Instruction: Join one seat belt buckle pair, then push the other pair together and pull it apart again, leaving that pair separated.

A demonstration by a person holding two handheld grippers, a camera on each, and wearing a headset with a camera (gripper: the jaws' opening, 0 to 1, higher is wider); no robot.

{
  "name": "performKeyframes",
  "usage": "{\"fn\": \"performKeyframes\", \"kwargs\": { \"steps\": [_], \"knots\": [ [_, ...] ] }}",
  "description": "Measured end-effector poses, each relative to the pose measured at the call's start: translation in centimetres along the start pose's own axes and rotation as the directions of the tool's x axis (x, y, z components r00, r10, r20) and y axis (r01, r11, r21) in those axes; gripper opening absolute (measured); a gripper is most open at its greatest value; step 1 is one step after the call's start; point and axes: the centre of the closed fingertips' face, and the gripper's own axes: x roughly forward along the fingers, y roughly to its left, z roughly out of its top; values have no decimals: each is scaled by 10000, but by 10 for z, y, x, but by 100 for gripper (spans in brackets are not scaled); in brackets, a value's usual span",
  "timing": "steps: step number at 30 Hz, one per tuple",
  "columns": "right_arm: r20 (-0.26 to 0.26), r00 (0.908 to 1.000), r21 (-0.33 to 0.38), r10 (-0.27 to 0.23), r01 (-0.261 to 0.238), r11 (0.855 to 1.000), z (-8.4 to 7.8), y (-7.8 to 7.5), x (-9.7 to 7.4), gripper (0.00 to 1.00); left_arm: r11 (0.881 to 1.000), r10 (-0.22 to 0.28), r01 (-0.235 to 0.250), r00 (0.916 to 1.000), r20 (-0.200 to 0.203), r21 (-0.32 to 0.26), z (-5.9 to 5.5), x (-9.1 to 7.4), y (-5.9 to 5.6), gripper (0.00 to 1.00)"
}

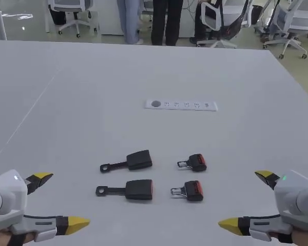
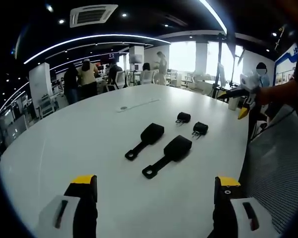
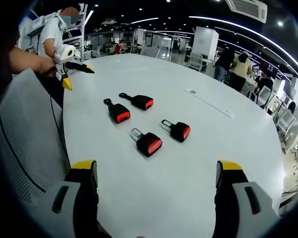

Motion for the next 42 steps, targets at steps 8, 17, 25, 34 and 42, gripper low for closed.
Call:
{"fn": "performKeyframes", "kwargs": {
  "steps": [8,17,25,34,42],
  "knots": [
    [-9,10000,-19,18,-18,10000,0,0,0,99,10000,48,-48,9999,149,6,3,-2,2,99],
    [-12,10000,-59,38,-38,10000,1,1,-2,99,9999,12,-12,10000,-30,162,2,-1,1,99],
    [-49,10000,-110,48,-49,9999,0,0,-4,99,9999,-39,40,10000,-65,125,1,-1,-1,99],
    [-96,9999,-74,62,-62,10000,-2,1,-2,99,9999,-82,83,9999,-68,138,0,0,-2,98],
    [-91,9999,-115,116,-117,9999,-2,3,-2,99,9997,-172,173,9998,-68,197,2,-1,-4,95]
  ]
}}
